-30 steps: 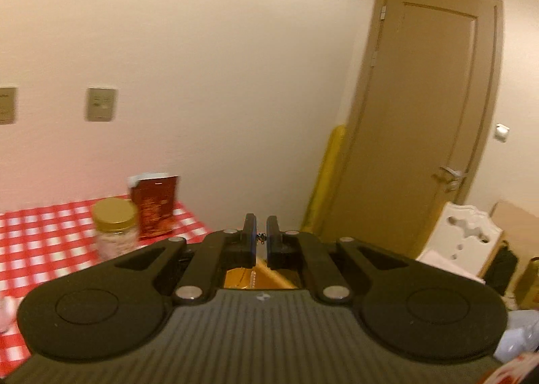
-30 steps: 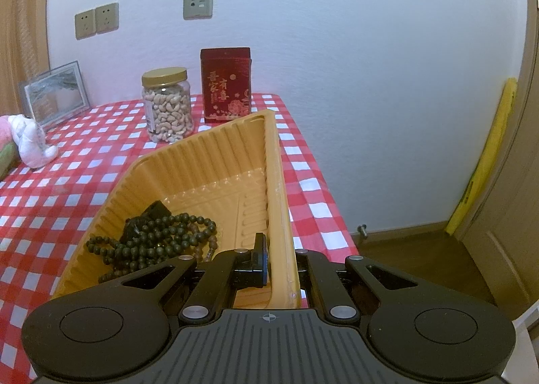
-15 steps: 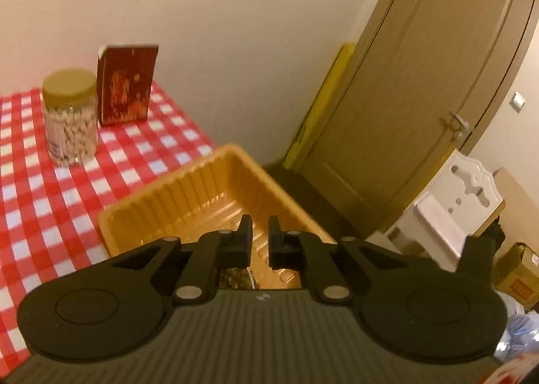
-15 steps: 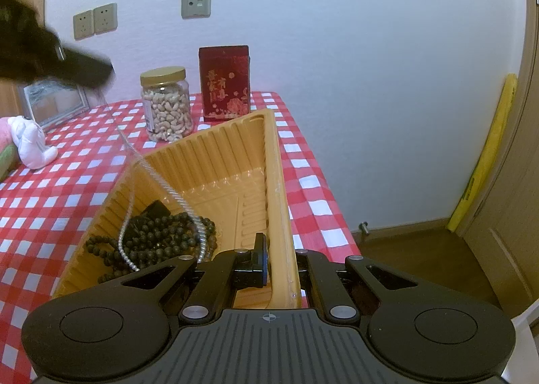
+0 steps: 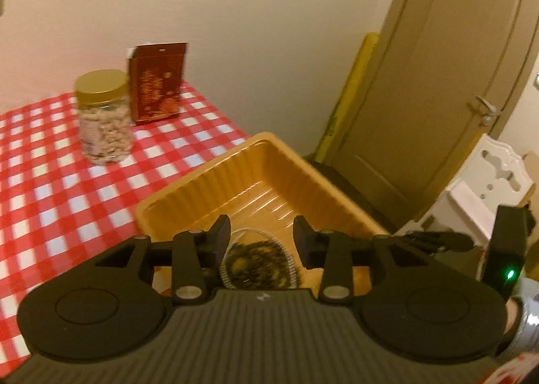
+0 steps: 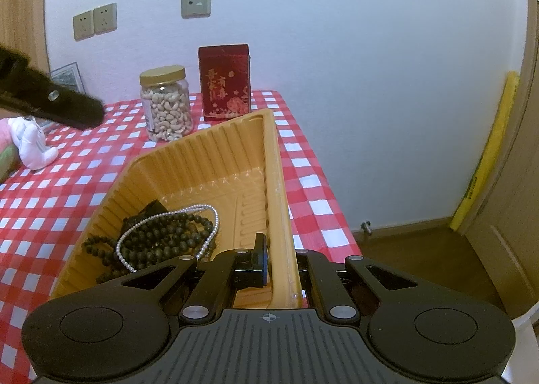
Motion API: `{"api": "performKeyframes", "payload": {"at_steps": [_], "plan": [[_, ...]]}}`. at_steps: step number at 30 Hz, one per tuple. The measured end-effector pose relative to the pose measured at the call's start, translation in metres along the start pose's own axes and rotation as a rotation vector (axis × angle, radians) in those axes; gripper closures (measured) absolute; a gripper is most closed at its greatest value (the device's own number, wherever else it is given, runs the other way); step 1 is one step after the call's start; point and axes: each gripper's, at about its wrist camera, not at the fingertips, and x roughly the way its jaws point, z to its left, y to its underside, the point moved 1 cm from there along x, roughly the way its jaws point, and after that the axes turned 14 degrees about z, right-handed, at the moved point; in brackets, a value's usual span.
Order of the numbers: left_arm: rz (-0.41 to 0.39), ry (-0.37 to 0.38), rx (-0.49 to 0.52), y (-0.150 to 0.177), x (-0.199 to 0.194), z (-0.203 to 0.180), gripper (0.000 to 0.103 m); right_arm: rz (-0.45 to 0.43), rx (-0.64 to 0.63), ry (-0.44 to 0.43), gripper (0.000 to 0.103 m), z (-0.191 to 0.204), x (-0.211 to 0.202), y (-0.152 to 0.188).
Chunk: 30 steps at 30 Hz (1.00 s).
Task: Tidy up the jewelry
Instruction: 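Lower the pearl necklace into the orange tray and open the left tool, then release the tray rim with the right tool while withdrawing the left tool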
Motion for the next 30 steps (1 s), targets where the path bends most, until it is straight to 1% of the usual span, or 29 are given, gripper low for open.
{"api": "performKeyframes", "payload": {"at_steps": [5,10,15,26,30], "plan": [[0.001,-0.089,-0.047,0.016,-0.014,0.016,0.062,-0.003,-0.005,-0.007,0.099,-0.002,0.002,-0.001],[-0.004,-0.168,-0.117,0.028,-0.026,0.034,0.061,-0.009,-0.021,-0.018,0.099,-0.002,0.005,-0.005],[-0.013,-0.227,-0.185,0.042,-0.040,0.045,0.060,-0.012,-0.038,-0.032,0.099,-0.002,0.011,-0.009],[-0.016,-0.343,-0.313,0.076,-0.066,0.046,0.057,-0.009,-0.089,-0.089,0.099,0.009,0.030,-0.017],[-0.017,-0.382,-0.354,0.084,-0.070,0.047,0.056,-0.008,-0.100,-0.113,0.099,0.013,0.038,-0.023]]}}
